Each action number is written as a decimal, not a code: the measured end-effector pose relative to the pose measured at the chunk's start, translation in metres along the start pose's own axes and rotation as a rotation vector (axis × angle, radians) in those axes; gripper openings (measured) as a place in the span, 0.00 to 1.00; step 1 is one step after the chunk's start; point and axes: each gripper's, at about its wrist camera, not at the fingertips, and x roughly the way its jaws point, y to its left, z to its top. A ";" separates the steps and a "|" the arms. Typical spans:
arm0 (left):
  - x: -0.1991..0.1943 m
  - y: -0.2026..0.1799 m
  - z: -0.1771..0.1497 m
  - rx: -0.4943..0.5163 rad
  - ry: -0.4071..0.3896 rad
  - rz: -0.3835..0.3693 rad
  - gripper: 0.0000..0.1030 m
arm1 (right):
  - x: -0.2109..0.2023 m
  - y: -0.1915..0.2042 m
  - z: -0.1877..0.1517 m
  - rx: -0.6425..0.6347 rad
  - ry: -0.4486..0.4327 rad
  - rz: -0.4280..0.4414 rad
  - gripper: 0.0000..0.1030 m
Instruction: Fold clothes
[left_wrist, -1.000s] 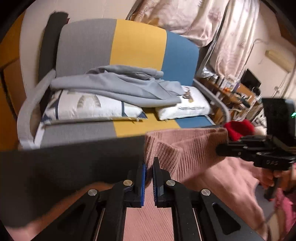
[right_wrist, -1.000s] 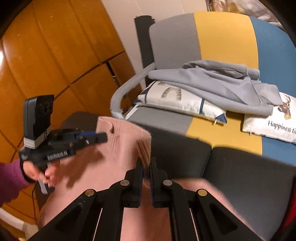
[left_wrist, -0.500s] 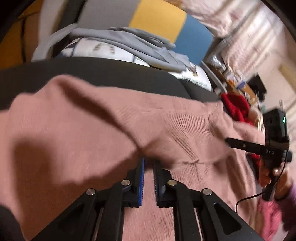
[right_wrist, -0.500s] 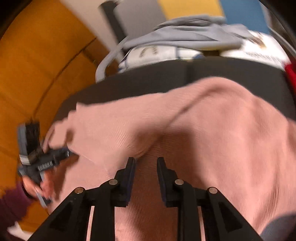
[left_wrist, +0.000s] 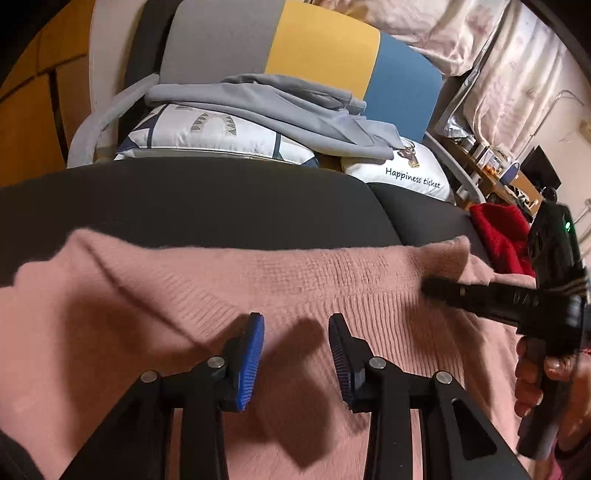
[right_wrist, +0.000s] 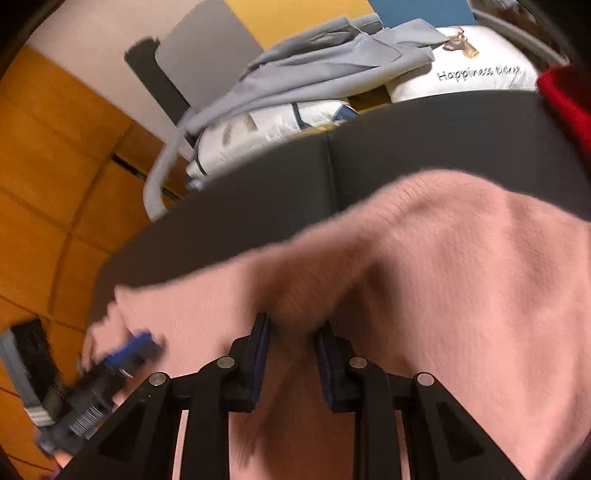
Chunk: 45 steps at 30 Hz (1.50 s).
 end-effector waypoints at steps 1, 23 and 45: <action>0.004 -0.002 0.001 0.019 -0.009 0.023 0.36 | 0.003 -0.001 0.004 -0.001 -0.017 0.015 0.06; 0.001 0.084 0.011 -0.155 -0.122 0.199 0.57 | 0.016 0.066 -0.041 -0.374 -0.091 -0.155 0.18; -0.169 0.284 -0.066 -0.299 -0.260 0.792 0.81 | 0.010 0.057 -0.052 -0.394 -0.180 -0.148 0.18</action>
